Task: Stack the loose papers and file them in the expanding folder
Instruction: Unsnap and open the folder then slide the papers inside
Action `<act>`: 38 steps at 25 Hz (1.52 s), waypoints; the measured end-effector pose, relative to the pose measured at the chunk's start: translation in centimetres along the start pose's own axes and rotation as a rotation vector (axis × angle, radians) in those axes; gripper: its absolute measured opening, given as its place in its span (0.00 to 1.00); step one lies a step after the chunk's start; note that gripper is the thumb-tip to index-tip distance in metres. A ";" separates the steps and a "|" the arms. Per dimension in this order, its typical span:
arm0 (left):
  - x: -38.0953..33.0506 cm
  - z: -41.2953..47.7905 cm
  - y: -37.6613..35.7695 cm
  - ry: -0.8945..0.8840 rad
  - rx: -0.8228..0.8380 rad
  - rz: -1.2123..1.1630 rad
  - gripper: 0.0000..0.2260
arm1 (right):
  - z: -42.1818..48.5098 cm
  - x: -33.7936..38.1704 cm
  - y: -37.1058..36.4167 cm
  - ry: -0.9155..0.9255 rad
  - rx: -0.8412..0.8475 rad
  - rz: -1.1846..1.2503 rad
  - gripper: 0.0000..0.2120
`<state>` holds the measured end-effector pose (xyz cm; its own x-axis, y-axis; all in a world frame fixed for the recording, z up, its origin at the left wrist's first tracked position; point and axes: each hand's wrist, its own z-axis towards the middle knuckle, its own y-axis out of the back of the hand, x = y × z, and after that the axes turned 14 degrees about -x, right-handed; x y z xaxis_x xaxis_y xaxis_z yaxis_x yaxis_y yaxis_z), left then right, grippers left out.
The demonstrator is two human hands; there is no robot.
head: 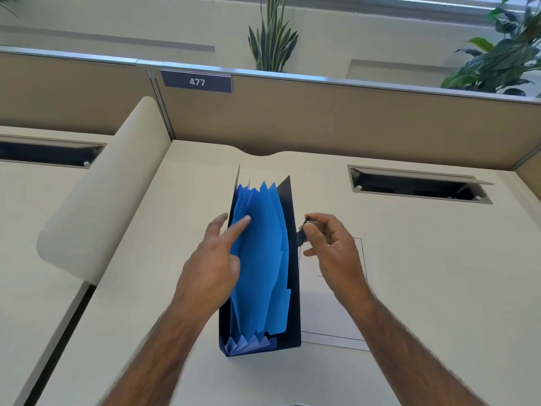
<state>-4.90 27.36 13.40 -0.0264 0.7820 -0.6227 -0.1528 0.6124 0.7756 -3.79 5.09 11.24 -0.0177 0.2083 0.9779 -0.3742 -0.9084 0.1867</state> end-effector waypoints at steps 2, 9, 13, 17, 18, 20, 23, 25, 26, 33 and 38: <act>-0.5 0.0 -0.6 0.004 0.017 -0.011 0.32 | 0.9 -1.9 1.1 0.060 0.018 -0.007 0.26; 0.0 -0.1 -0.8 0.006 -0.035 -0.031 0.26 | 7.5 -13.9 8.2 -0.107 0.017 -0.983 0.30; 0.9 0.1 -0.6 0.023 -0.067 -0.093 0.24 | 10.2 -15.3 9.6 -0.123 0.291 -1.196 0.44; 1.2 0.2 -0.6 0.041 -0.086 -0.130 0.23 | 12.7 -15.0 9.0 -0.117 0.431 -1.264 0.53; 1.3 0.3 -0.6 0.043 -0.091 -0.137 0.23 | 13.2 -15.1 8.9 -0.121 0.454 -1.282 0.54; 1.4 0.3 -0.6 0.057 -0.102 -0.147 0.23 | 13.7 -15.2 8.5 -0.121 0.467 -1.297 0.55; 1.7 0.3 -0.6 0.074 -0.117 -0.149 0.23 | 13.5 -15.2 8.1 -0.093 0.431 -1.322 0.52; 1.9 0.2 -0.6 0.072 -0.123 -0.148 0.23 | 13.0 -15.2 8.0 -0.083 0.393 -1.315 0.51; 2.0 0.2 -0.6 0.073 -0.124 -0.152 0.23 | 12.7 -15.1 8.0 -0.085 0.384 -1.300 0.51; 1.6 0.0 -0.7 0.094 -0.143 -0.187 0.27 | 9.4 -15.6 8.0 -0.351 -0.005 -0.801 0.48; 1.6 -0.2 -0.5 0.120 -0.167 -0.208 0.34 | 5.3 -15.2 8.4 -0.433 -0.271 -0.521 0.10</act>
<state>-5.03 28.28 12.05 -0.0927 0.6166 -0.7818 -0.3277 0.7226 0.6087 -1.79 -7.62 -1.56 0.5726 0.3762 0.7284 -0.4514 -0.5970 0.6631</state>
